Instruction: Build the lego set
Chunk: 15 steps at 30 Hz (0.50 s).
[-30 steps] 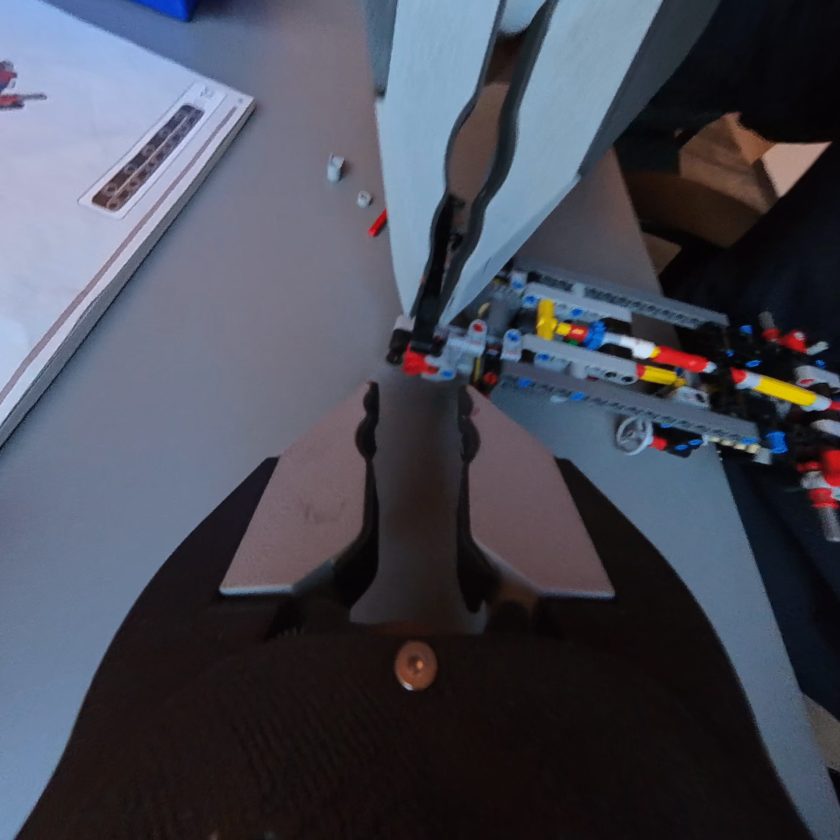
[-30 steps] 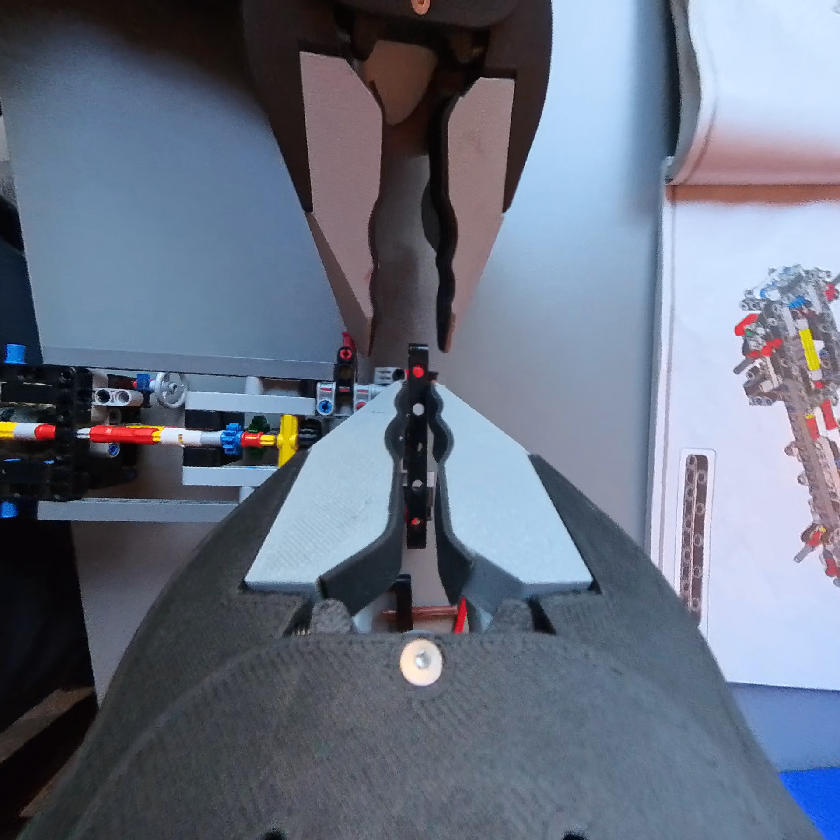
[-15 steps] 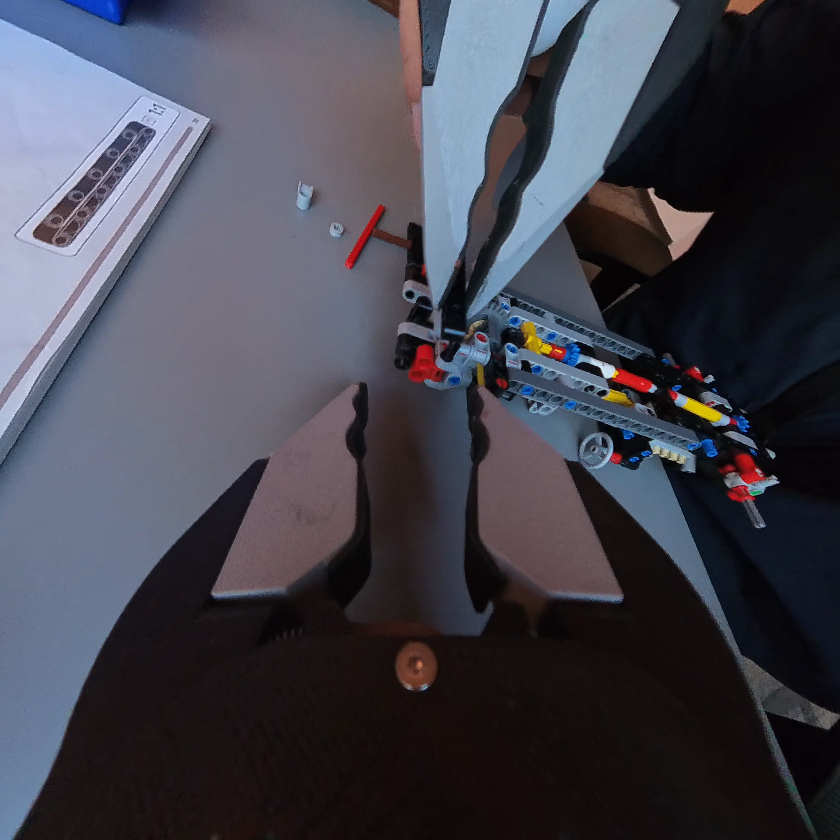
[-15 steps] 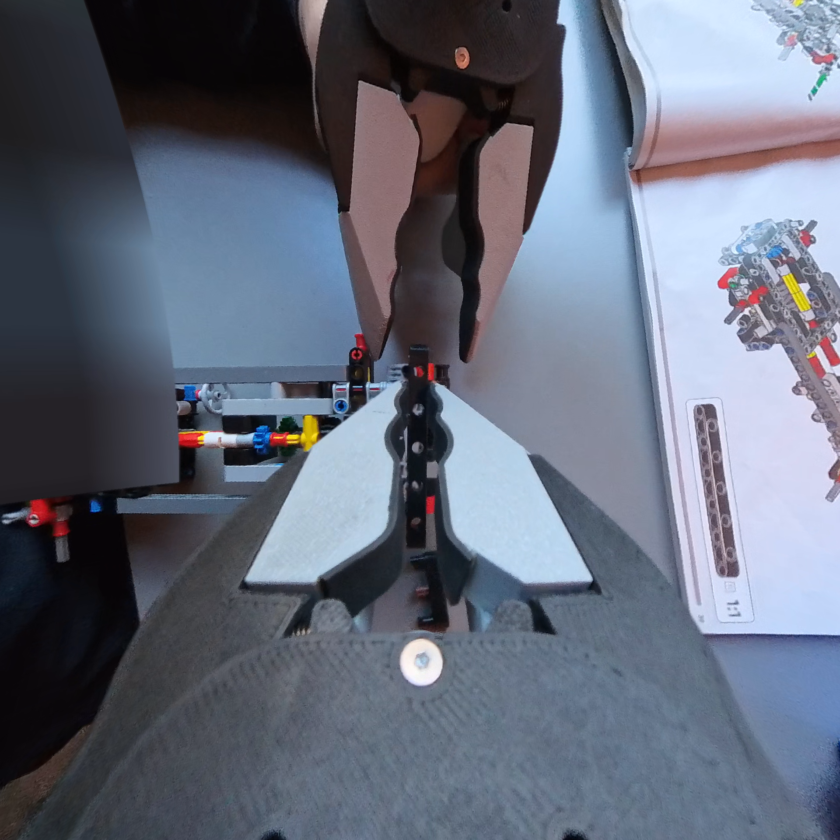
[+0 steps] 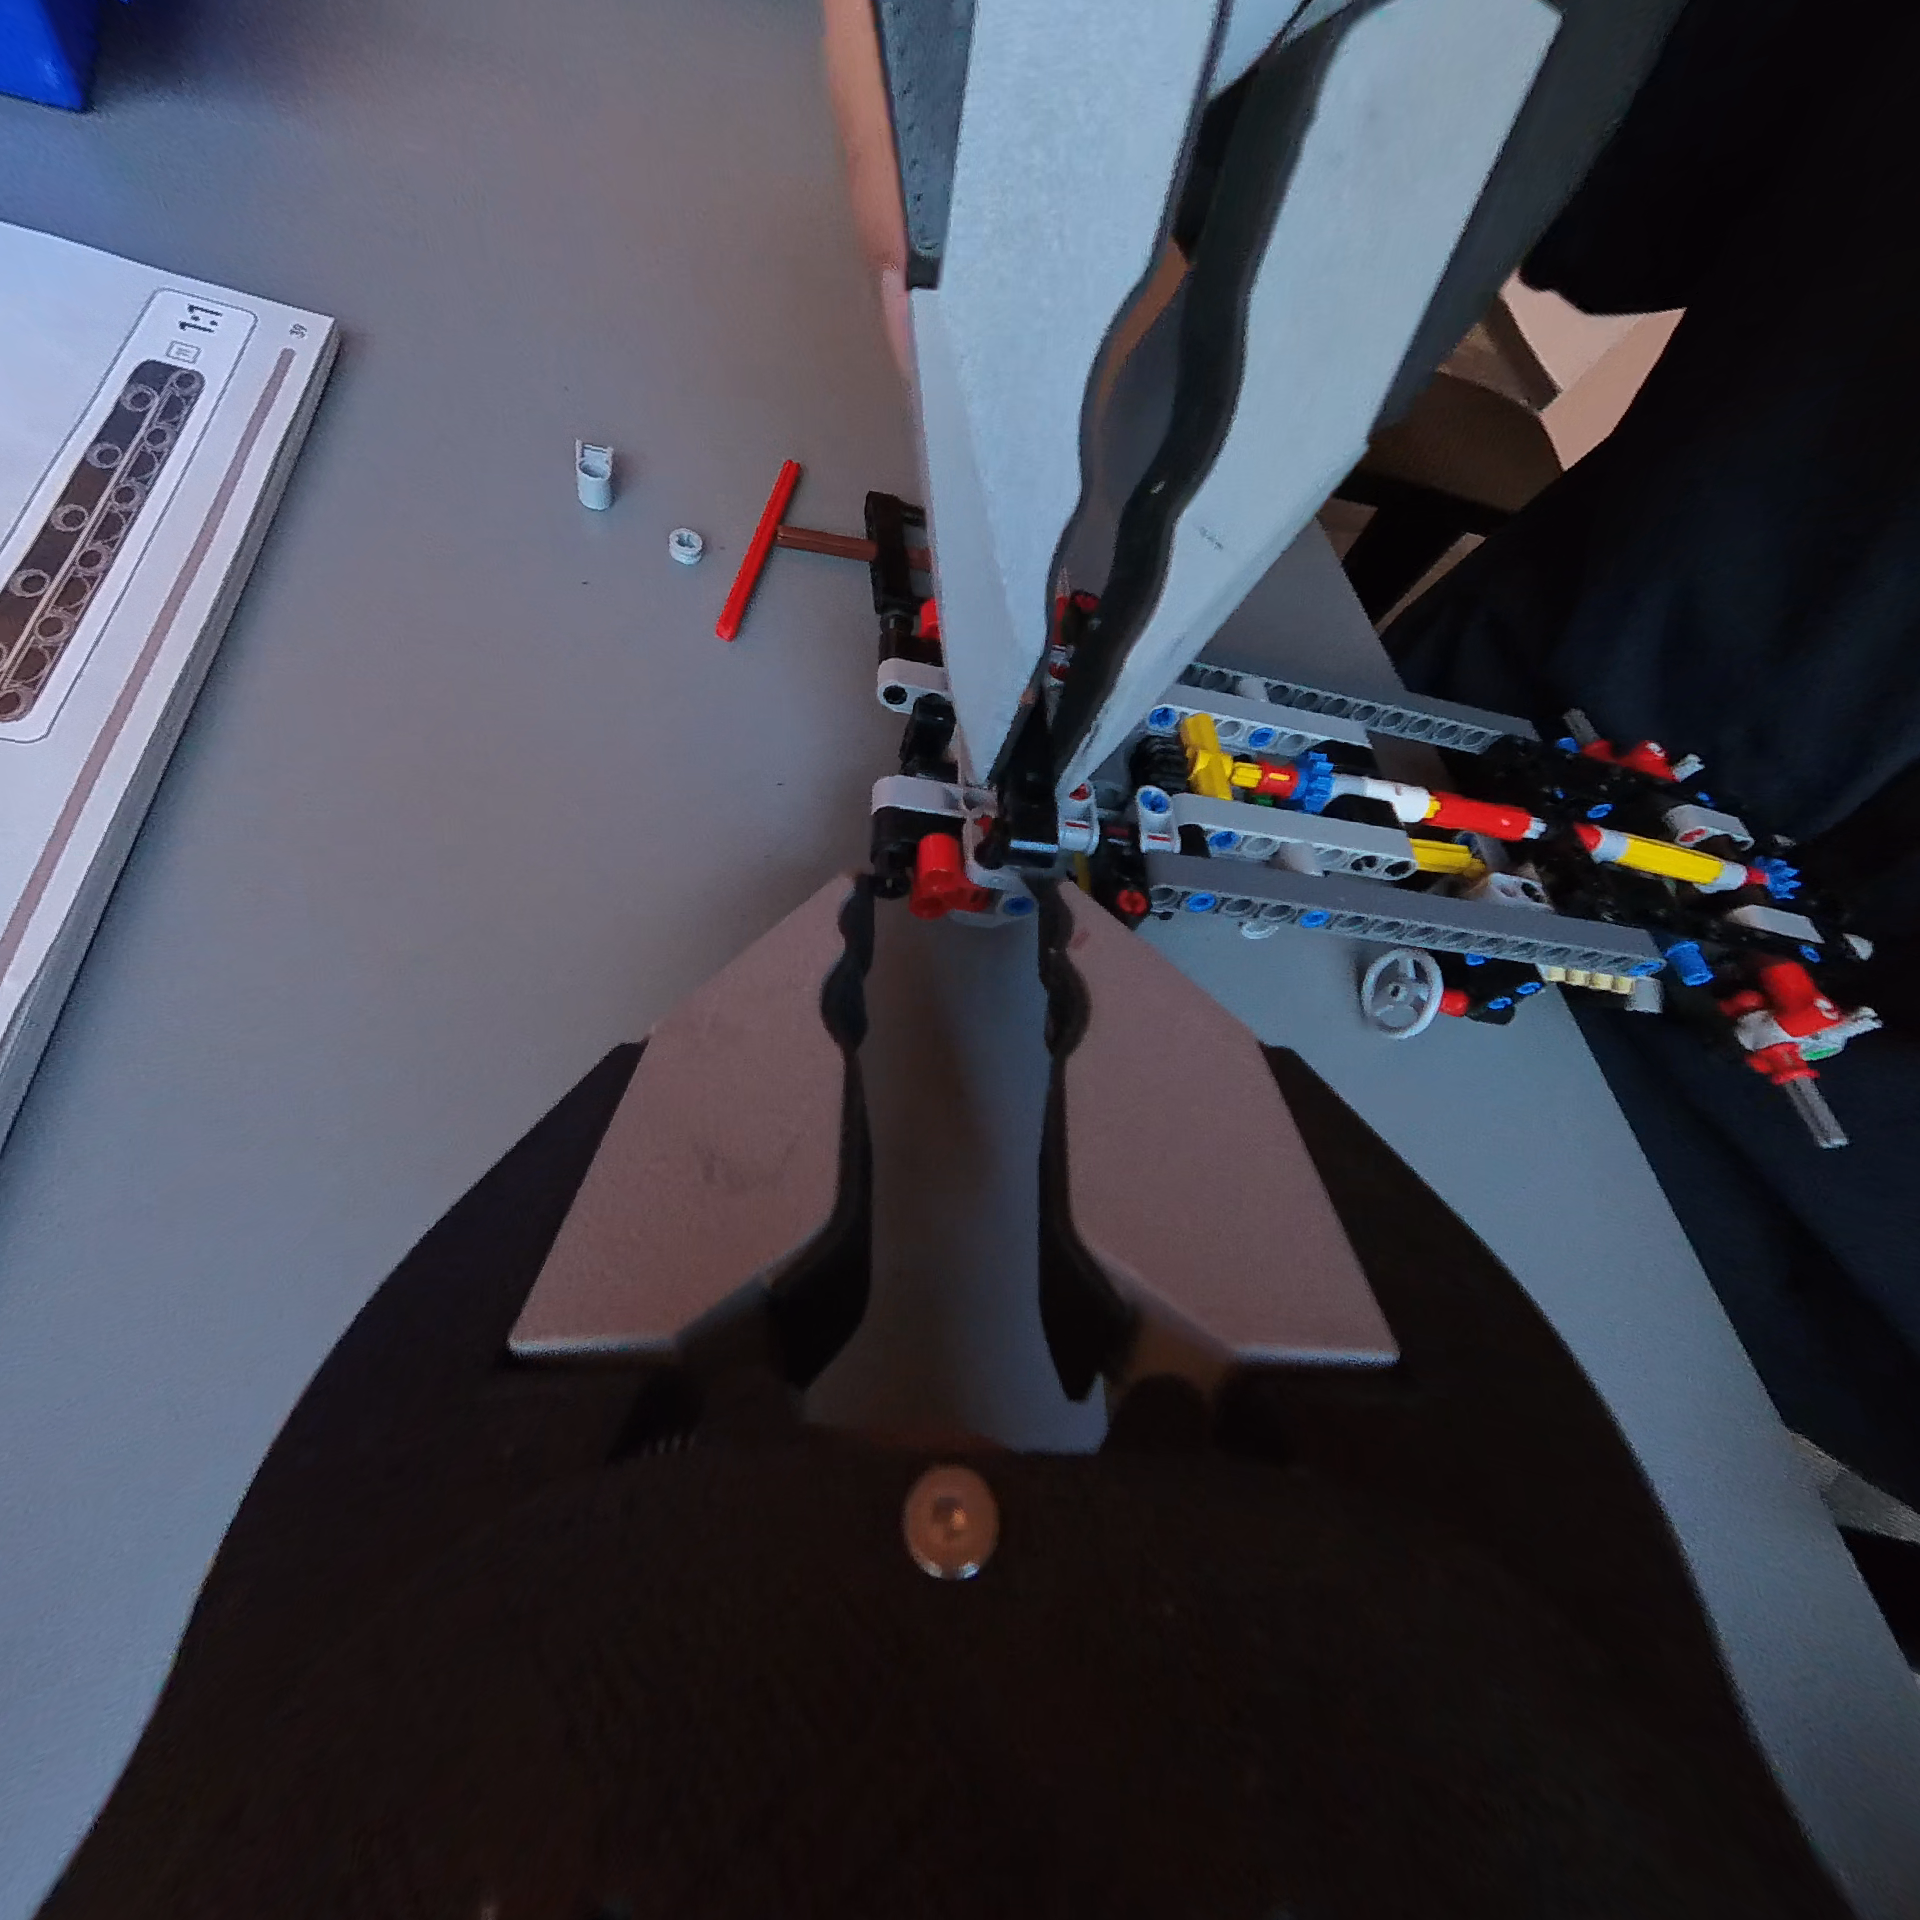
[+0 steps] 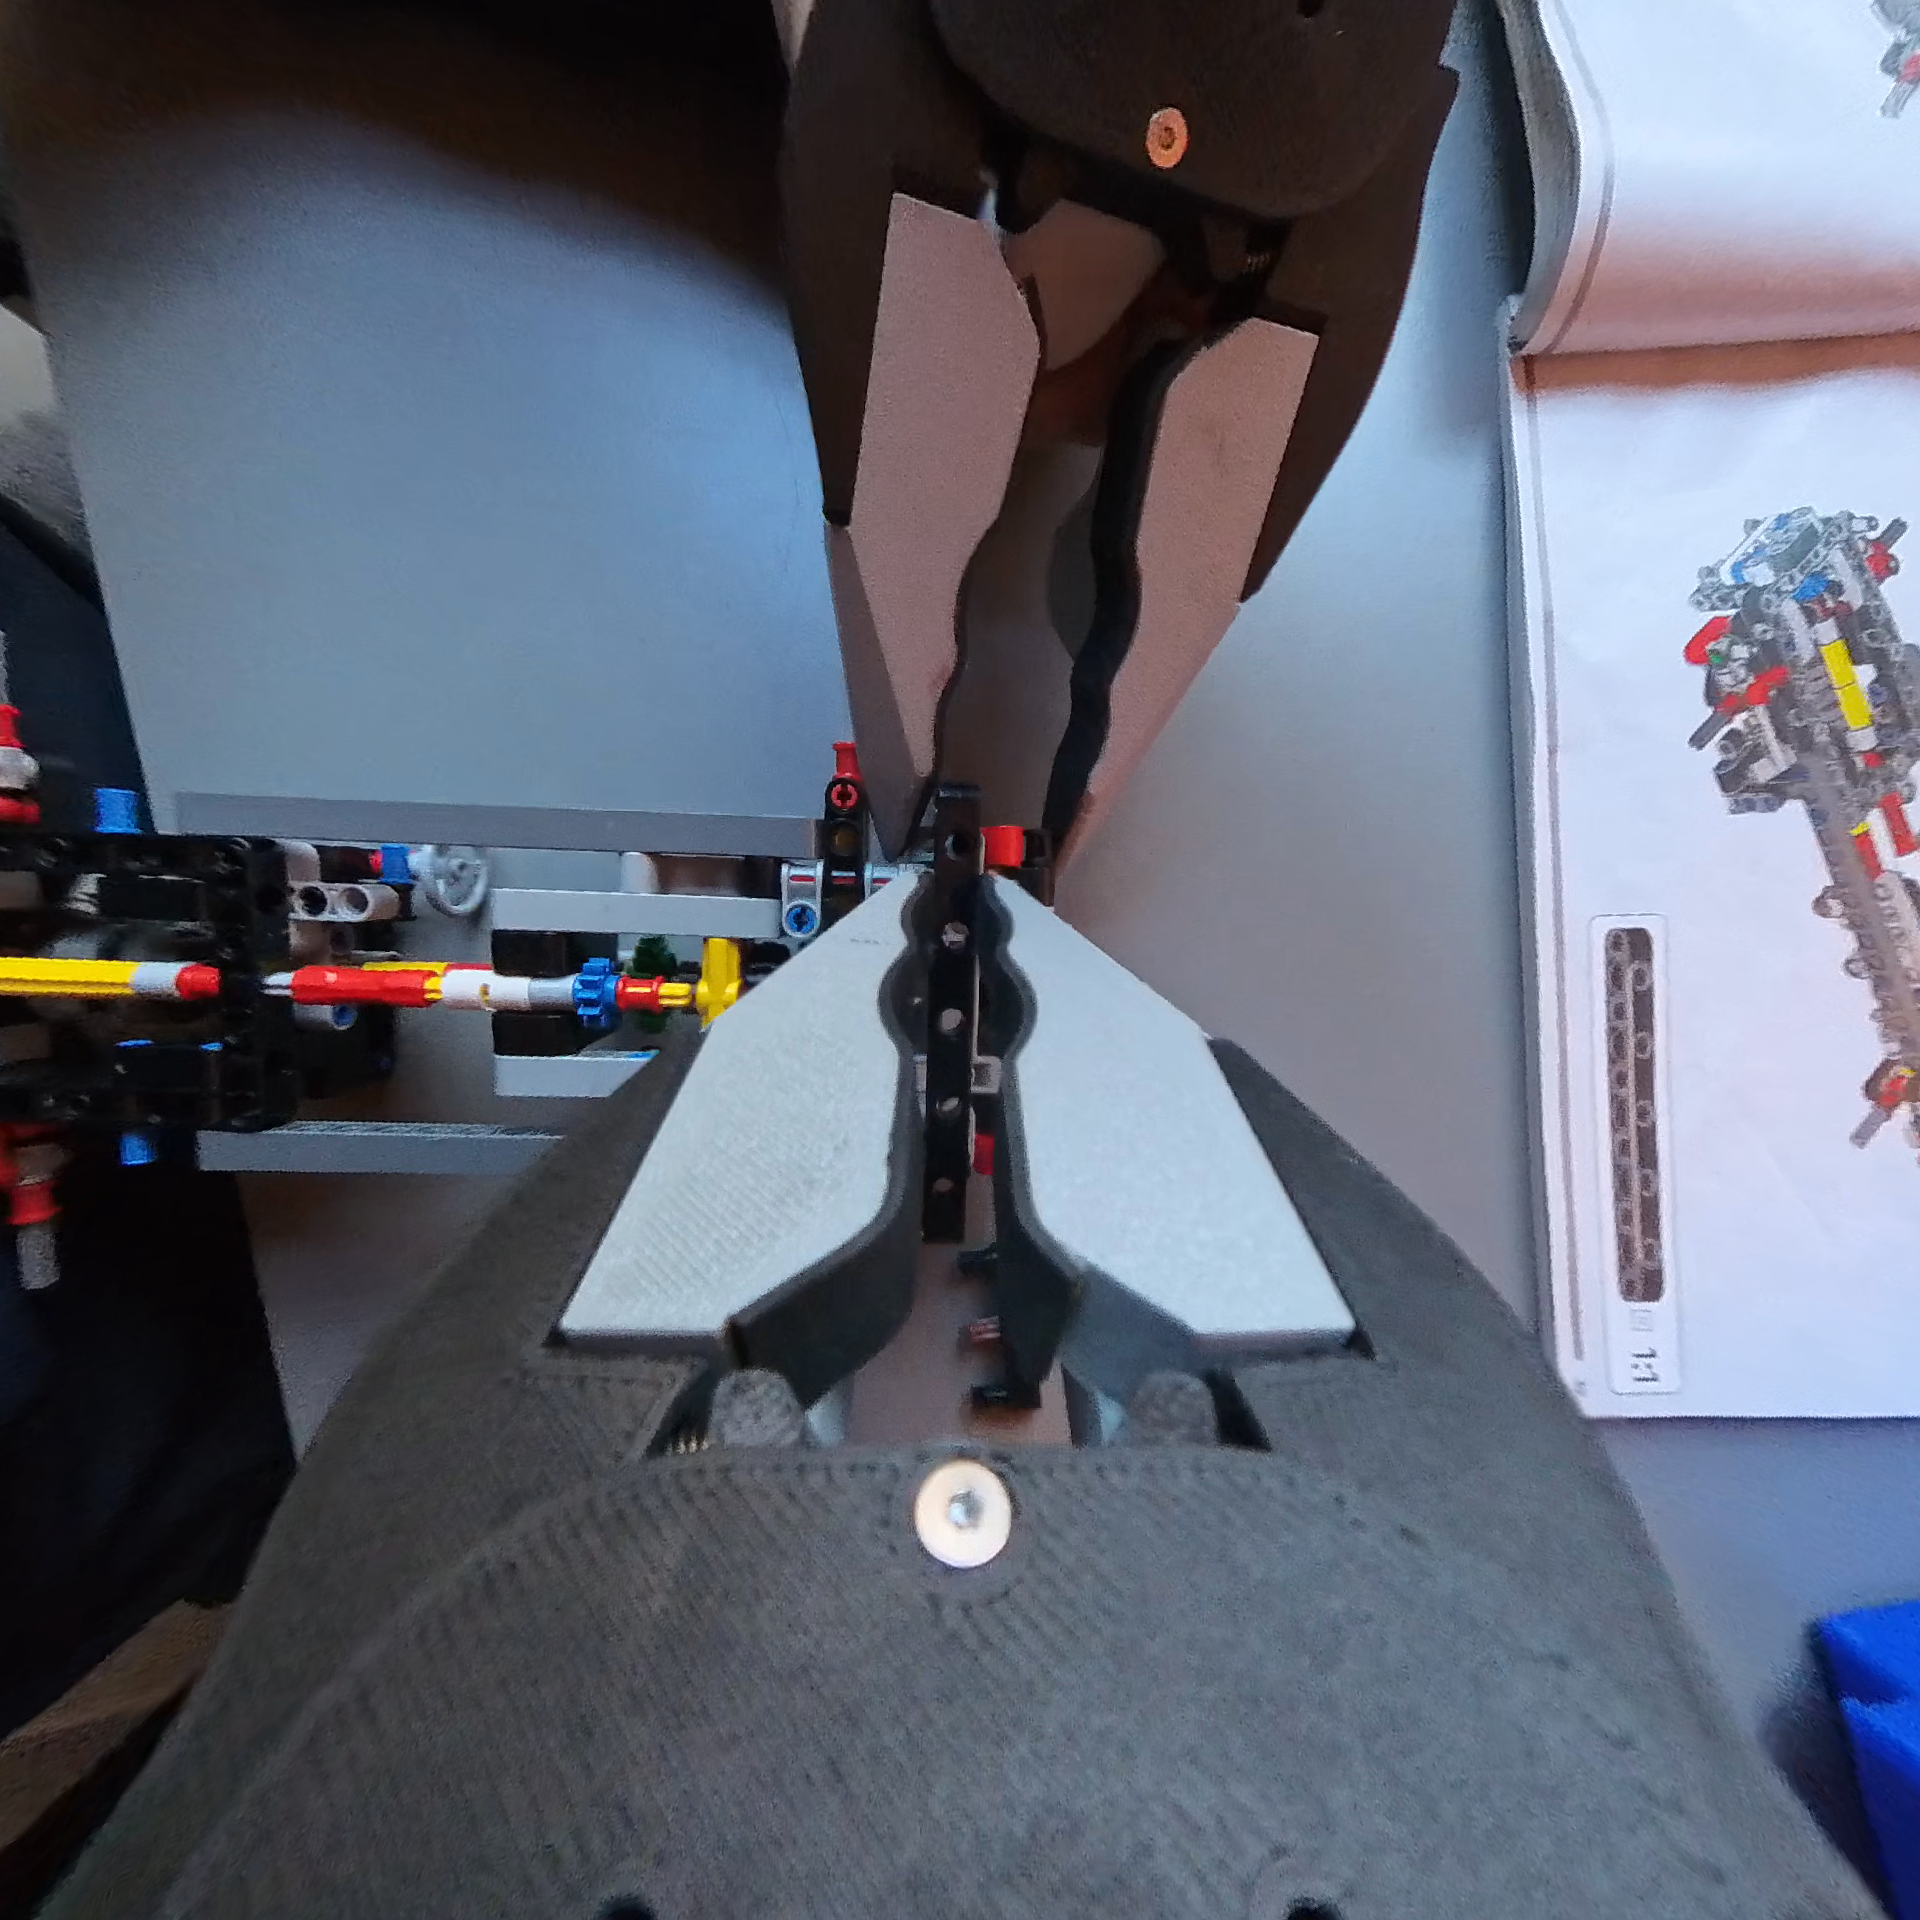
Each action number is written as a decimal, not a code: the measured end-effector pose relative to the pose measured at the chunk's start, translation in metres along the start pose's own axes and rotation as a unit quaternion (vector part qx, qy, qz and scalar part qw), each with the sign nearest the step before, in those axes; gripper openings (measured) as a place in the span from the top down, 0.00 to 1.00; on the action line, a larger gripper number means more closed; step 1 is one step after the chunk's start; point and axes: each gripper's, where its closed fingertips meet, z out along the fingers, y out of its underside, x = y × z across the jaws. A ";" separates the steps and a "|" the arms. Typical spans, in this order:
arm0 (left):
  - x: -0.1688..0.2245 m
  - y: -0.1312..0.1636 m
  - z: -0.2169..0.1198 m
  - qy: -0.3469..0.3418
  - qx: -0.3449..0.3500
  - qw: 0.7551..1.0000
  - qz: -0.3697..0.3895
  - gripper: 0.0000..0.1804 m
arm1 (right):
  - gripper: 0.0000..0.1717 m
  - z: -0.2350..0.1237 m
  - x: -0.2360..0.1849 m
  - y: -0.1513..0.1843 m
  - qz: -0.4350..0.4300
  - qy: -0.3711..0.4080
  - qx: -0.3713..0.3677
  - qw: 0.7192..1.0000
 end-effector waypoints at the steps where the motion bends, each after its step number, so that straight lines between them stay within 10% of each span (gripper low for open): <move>1: 0.000 0.000 0.000 -0.001 0.000 1.000 -0.002 0.84 | 0.97 0.001 0.000 0.000 -0.009 0.009 -0.005 1.000; 15: -0.002 0.001 0.000 -0.006 0.002 1.000 -0.015 0.84 | 0.97 0.002 0.003 -0.001 -0.029 0.006 -0.017 0.999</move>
